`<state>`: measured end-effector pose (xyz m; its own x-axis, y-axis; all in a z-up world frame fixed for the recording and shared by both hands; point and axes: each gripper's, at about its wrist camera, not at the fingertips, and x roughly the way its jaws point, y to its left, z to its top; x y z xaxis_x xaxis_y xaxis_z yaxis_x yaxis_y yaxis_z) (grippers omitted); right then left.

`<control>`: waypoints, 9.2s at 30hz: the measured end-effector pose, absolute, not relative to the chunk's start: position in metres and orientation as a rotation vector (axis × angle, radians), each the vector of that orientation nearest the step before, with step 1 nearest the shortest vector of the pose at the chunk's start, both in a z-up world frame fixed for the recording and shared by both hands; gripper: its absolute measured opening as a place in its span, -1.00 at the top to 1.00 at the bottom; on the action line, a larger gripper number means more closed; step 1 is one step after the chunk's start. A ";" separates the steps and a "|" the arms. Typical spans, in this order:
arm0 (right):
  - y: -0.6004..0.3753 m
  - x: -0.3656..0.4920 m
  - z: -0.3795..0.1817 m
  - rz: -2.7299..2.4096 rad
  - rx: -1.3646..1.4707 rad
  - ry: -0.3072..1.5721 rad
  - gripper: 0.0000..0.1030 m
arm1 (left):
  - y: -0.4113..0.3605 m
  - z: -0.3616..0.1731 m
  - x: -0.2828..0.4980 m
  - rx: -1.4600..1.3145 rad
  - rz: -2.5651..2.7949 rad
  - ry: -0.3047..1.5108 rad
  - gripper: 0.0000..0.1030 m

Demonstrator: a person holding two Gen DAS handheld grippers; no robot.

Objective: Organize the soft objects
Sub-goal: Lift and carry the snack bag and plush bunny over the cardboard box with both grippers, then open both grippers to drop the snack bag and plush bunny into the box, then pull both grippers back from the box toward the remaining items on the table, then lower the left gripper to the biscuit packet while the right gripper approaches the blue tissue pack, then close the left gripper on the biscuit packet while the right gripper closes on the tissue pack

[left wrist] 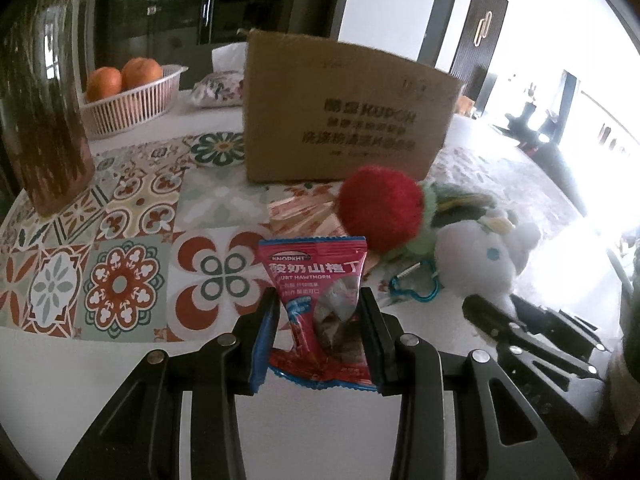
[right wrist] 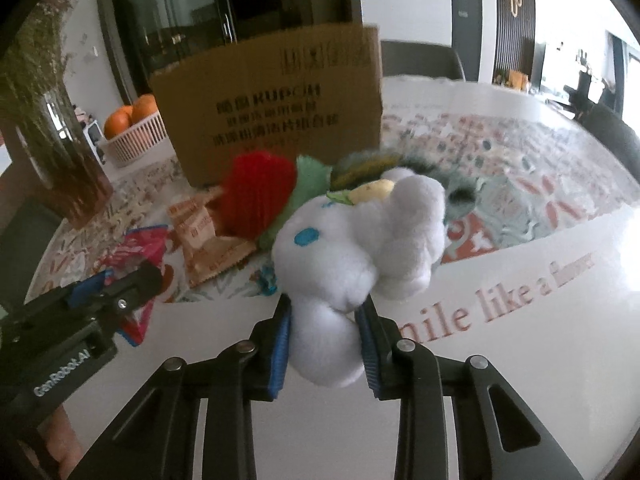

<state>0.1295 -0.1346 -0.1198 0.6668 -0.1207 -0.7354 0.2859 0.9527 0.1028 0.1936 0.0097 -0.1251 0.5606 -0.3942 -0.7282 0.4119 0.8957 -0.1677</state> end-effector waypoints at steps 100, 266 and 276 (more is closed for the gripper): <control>-0.214 0.321 -0.003 -0.008 0.172 0.557 0.39 | -0.069 -0.007 0.366 0.130 -0.422 0.576 0.24; -0.210 0.177 -0.157 -0.399 0.336 0.861 -0.09 | -0.020 -0.154 0.259 -0.074 -0.278 1.044 0.15; -0.205 0.150 -0.141 -0.365 0.344 0.858 -0.07 | -0.023 -0.137 0.240 -0.069 -0.304 1.021 0.15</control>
